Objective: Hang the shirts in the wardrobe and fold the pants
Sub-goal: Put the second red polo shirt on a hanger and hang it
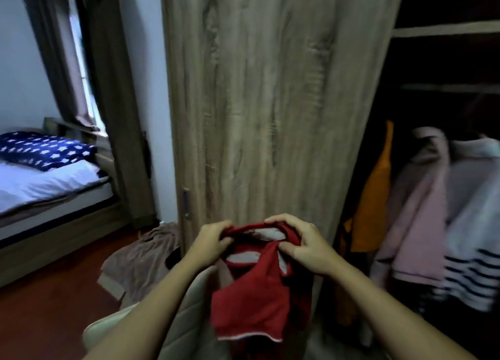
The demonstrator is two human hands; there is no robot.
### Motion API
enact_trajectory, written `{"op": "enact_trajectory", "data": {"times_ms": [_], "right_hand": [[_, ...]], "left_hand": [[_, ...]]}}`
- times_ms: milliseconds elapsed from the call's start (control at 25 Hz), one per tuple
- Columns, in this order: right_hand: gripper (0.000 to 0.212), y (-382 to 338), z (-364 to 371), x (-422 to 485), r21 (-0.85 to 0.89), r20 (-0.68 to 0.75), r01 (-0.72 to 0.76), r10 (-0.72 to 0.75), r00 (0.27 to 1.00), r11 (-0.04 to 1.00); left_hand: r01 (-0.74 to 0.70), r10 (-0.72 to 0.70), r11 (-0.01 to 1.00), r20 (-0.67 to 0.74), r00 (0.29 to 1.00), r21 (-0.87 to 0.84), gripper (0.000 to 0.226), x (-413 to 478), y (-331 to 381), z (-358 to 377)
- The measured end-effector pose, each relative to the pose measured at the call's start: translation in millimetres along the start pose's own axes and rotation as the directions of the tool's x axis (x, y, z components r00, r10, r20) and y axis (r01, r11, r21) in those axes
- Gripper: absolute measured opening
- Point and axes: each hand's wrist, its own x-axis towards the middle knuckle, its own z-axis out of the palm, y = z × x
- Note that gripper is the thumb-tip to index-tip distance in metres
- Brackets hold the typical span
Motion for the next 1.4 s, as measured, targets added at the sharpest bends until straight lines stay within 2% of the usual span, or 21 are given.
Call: {"op": "enact_trajectory", "data": {"times_ms": [40,120,160,240,320,400,520,600,680,720,800,840,960,1000,1080,1160,1240,1320,1400], "right_hand": [[0.052,4.2,-19.2,-12.2,-0.046,-0.032,-0.027,0.026,0.999,0.999],[0.048,12.9,-53.7,-29.2,-0.233,-0.077,-0.084,0.067,0.995,0.969],[0.047,16.5,-69.3,-36.8,-0.361,-0.089,-0.095,0.068,0.994,0.928],[0.054,21.4,-91.3,-51.0,-0.539,-0.056,-0.082,0.061,0.997,0.838],[0.06,22.9,-106.2,-66.0,-0.606,0.007,-0.04,0.056,0.998,0.794],[0.054,24.0,-123.9,-81.5,-0.654,-0.002,-0.01,0.011,1.0,0.756],[0.032,24.4,-150.6,-98.2,-0.757,-0.192,-0.135,-0.02,0.981,0.639],[0.042,26.5,-151.2,-106.2,-0.799,-0.215,-0.254,0.135,0.967,0.545],[0.055,28.5,-147.9,-114.7,-0.788,-0.186,-0.322,0.295,0.937,0.525],[0.054,27.0,-148.1,-117.2,-0.754,-0.207,-0.355,0.312,0.927,0.553],[0.042,24.0,-155.5,-118.9,-0.651,-0.336,-0.424,0.262,0.905,0.629],[0.039,21.6,-159.8,-118.2,-0.616,-0.394,-0.441,0.23,0.89,0.653],[0.042,12.0,-163.2,-113.0,-0.646,-0.432,-0.446,0.185,0.883,0.619],[0.046,9.6,-164.9,-112.3,-0.659,-0.442,-0.463,0.194,0.876,0.593],[0.051,7.8,-173.7,-118.0,-0.66,-0.442,-0.491,0.236,0.866,0.569],[0.052,7.1,-186.2,-131.9,-0.639,-0.412,-0.492,0.277,0.868,0.591],[0.049,1.6,-202.9,-147.5,-0.573,-0.454,-0.522,0.285,0.844,0.632],[0.046,-9.7,-224.0,-160.0,-0.487,-0.564,-0.568,0.258,0.784,0.663],[0.047,-17.9,-249.7,-172.2,-0.383,-0.677,-0.629,0.258,0.689,0.676]], "left_hand": [[0.014,-0.021,0.998,-0.099,0.995,-0.065,0.021,7.7,17.7,-1.5],[0.032,-0.071,0.985,-0.229,0.971,-0.171,0.036,24.5,57.5,-10.5],[0.02,-0.072,0.978,-0.251,0.965,-0.206,0.036,33.0,82.9,-14.2],[-0.014,-0.03,0.985,-0.247,0.968,-0.172,0.033,43.4,131.0,-14.2],[0.007,-0.063,0.981,-0.288,0.956,-0.195,0.029,49.7,153.4,-7.3],[0.067,-0.154,0.961,-0.317,0.936,-0.268,0.025,53.2,152.0,1.2],[0.028,-0.06,0.992,-0.274,0.96,-0.121,0.035,48.3,150.4,10.0],[-0.111,0.093,0.993,-0.335,0.938,-0.037,0.029,49.8,159.3,11.9],[-0.16,0.162,0.986,-0.367,0.916,0.034,0.024,57.6,160.6,12.8],[-0.129,0.14,0.99,-0.322,0.936,0.057,0.026,59.0,156.3,12.7],[-0.074,0.088,0.993,-0.163,0.983,0.087,0.034,54.4,145.1,17.5],[-0.076,0.088,0.993,-0.134,0.987,0.091,0.035,51.0,139.6,22.7],[-0.13,0.142,0.99,-0.276,0.951,0.059,0.029,42.9,143.7,31.1],[-0.175,0.197,0.978,-0.227,0.954,0.112,0.027,43.7,147.0,34.1],[-0.279,0.286,0.941,-0.011,0.958,0.189,0.027,46.5,156.4,34.9],[-0.3,0.3,0.954,0.043,0.953,0.007,0.03,52.6,170.1,30.9],[-0.257,0.258,0.943,-0.02,0.966,-0.211,0.024,58.4,189.9,27.1],[-0.25,0.251,0.898,-0.046,0.967,-0.362,0.019,64.5,213.4,34.9],[-0.296,0.301,0.849,-0.061,0.952,-0.438,0.025,63.0,239.4,54.8]]}}
